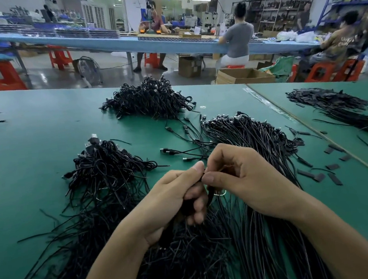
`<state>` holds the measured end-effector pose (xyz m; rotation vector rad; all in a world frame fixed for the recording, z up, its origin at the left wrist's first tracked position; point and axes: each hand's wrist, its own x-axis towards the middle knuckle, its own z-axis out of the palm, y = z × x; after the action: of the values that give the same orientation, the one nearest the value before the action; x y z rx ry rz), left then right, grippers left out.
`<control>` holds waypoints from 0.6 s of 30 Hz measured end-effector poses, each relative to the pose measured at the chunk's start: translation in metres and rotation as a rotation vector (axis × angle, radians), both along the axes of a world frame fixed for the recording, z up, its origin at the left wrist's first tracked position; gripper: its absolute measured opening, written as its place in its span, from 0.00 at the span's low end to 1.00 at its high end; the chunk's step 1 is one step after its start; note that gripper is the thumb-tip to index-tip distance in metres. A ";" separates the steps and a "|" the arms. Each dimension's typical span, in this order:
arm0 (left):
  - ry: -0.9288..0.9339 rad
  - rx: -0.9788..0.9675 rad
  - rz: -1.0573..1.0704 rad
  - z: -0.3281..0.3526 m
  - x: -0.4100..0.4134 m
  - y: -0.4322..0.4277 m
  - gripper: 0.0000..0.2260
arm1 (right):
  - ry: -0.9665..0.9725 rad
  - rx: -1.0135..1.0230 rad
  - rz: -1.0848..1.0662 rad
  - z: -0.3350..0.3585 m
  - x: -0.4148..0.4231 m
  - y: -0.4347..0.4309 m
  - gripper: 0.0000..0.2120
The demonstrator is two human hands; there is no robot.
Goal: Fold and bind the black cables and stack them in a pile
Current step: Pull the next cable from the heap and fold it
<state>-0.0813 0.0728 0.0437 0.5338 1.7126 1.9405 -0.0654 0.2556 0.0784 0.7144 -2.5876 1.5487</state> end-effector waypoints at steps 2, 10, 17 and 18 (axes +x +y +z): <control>0.104 -0.115 0.181 -0.004 -0.003 0.007 0.25 | 0.084 0.083 -0.070 -0.001 0.000 -0.002 0.07; -0.315 0.172 -0.009 0.000 -0.001 0.010 0.24 | 0.246 0.108 -0.147 -0.008 -0.002 -0.021 0.06; -0.096 -0.006 0.395 -0.012 -0.013 0.004 0.24 | -0.034 0.228 -0.301 -0.027 -0.022 -0.002 0.21; -0.080 0.022 0.423 -0.012 -0.014 0.002 0.26 | -0.125 0.334 -0.324 -0.035 -0.023 0.004 0.23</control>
<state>-0.0955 0.0747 0.0321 0.0990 1.8671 2.2322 -0.0886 0.2593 0.0437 0.1951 -2.9063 1.1160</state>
